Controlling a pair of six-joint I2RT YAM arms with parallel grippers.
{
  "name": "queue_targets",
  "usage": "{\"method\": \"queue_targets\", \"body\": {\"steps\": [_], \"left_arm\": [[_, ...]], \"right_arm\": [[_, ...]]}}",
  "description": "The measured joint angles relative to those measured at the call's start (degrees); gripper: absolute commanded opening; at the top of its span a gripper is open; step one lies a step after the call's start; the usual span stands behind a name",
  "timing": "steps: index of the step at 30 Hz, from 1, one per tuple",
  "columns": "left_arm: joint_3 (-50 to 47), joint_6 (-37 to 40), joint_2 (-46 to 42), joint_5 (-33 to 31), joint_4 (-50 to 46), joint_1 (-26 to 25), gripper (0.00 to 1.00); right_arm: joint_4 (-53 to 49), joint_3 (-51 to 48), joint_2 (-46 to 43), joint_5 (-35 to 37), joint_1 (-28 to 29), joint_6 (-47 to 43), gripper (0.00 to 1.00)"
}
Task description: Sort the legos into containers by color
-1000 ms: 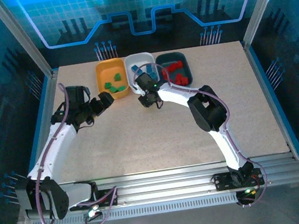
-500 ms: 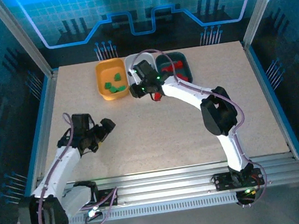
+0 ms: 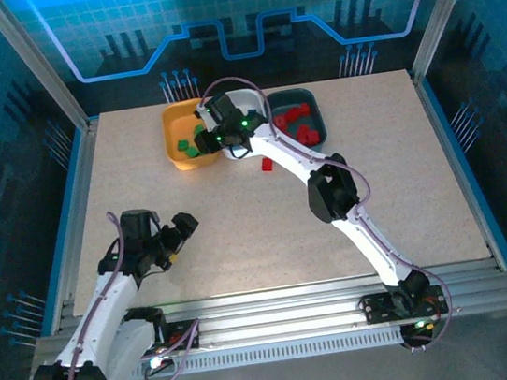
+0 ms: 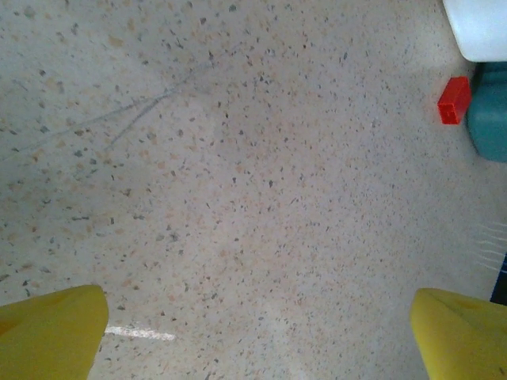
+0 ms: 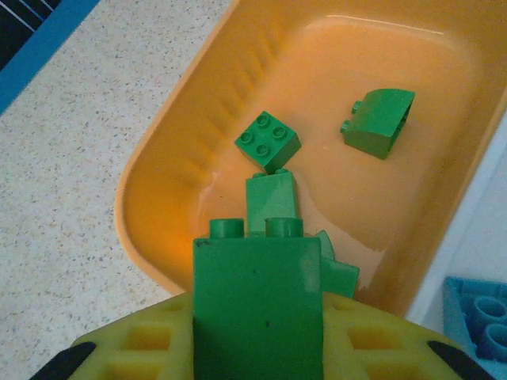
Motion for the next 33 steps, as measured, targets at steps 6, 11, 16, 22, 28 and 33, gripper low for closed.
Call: {"method": "queue_targets", "body": {"steps": [6,11,16,22,28,33], "left_arm": [[-0.61,0.07,-0.35,1.25,1.36,0.00,0.99],[-0.61,0.07,-0.35,1.88,3.02,0.00,0.99],[-0.61,0.04,-0.33,2.56,3.41,0.00,0.99],[-0.61,-0.02,0.09,2.97,4.02,0.00,0.99],[-0.61,-0.46,1.62,4.24,5.60,0.00,0.99],[-0.61,-1.55,1.84,5.03,6.64,0.00,0.99]], "right_arm": [[-0.61,5.25,2.86,0.00,-0.02,-0.09,0.63],[-0.57,8.81,3.76,0.87,-0.02,-0.15,0.76],[-0.92,7.56,2.75,3.56,0.00,-0.39,0.73],[-1.27,-13.90,-10.56,11.82,0.02,3.85,0.74],[-1.77,-37.03,-26.82,22.51,0.00,12.66,0.79],[-3.89,-41.59,-28.11,26.51,-0.15,18.40,0.79]]}}
